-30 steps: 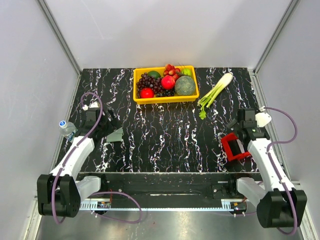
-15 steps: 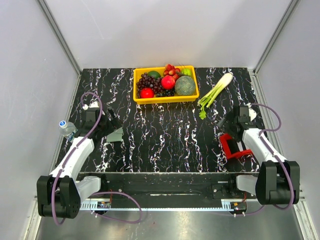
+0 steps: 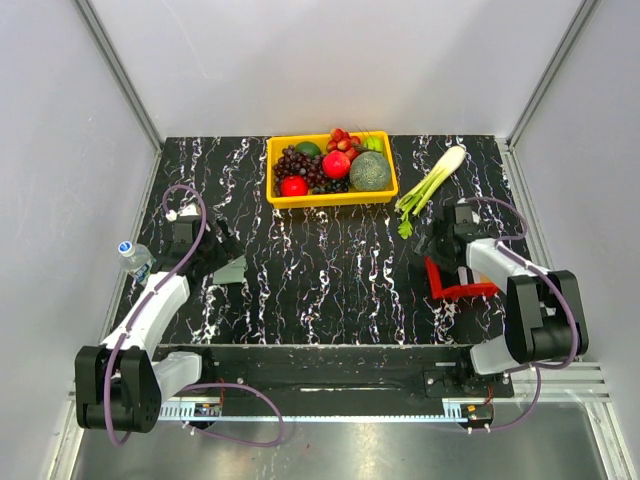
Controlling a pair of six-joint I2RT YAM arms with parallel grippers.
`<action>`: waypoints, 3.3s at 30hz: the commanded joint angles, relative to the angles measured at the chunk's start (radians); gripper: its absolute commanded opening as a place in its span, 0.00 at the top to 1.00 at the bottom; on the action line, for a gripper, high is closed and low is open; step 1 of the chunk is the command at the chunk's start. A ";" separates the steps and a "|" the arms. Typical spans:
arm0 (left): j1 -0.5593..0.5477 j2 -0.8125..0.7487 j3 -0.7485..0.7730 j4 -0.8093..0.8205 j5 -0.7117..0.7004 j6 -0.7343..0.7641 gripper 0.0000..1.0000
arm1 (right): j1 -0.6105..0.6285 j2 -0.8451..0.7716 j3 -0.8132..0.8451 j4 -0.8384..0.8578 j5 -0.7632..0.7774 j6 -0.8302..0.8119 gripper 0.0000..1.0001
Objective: Put the credit cards into the card holder
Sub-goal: Move the storage box to the center of the board, then move the card holder to the center of the board.
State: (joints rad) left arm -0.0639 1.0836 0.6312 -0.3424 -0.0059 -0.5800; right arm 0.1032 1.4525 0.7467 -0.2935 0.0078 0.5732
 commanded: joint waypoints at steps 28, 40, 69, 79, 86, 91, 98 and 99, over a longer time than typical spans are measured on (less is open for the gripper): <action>0.004 0.073 0.015 -0.027 -0.192 -0.031 0.01 | 0.300 -0.061 0.198 0.025 -0.129 -0.334 0.29; 0.007 0.331 0.072 0.017 -0.076 -0.023 0.11 | 0.403 -0.100 0.172 0.126 -0.285 -0.191 0.30; -0.226 0.020 -0.108 0.132 -0.239 -0.185 0.06 | 0.500 0.291 0.299 0.263 -0.410 -0.118 0.31; -0.031 0.151 -0.038 0.204 -0.157 -0.063 0.05 | 0.524 0.358 0.369 0.248 -0.430 -0.107 0.31; -0.030 0.278 -0.022 0.292 -0.069 -0.046 0.23 | 0.524 0.322 0.326 0.238 -0.405 -0.118 0.30; -0.028 0.323 -0.018 0.338 -0.023 0.002 0.45 | 0.526 0.312 0.304 0.238 -0.391 -0.122 0.30; -0.030 0.368 -0.007 0.376 0.052 0.074 0.91 | 0.526 0.304 0.293 0.223 -0.376 -0.133 0.30; -0.028 0.372 -0.005 0.384 0.076 0.089 0.97 | 0.526 0.299 0.292 0.221 -0.370 -0.136 0.30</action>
State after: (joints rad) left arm -0.0959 1.4322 0.6056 -0.0185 -0.0280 -0.5598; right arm 0.6209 1.8130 1.0439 -0.0746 -0.3882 0.4534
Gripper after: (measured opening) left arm 0.109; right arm 0.700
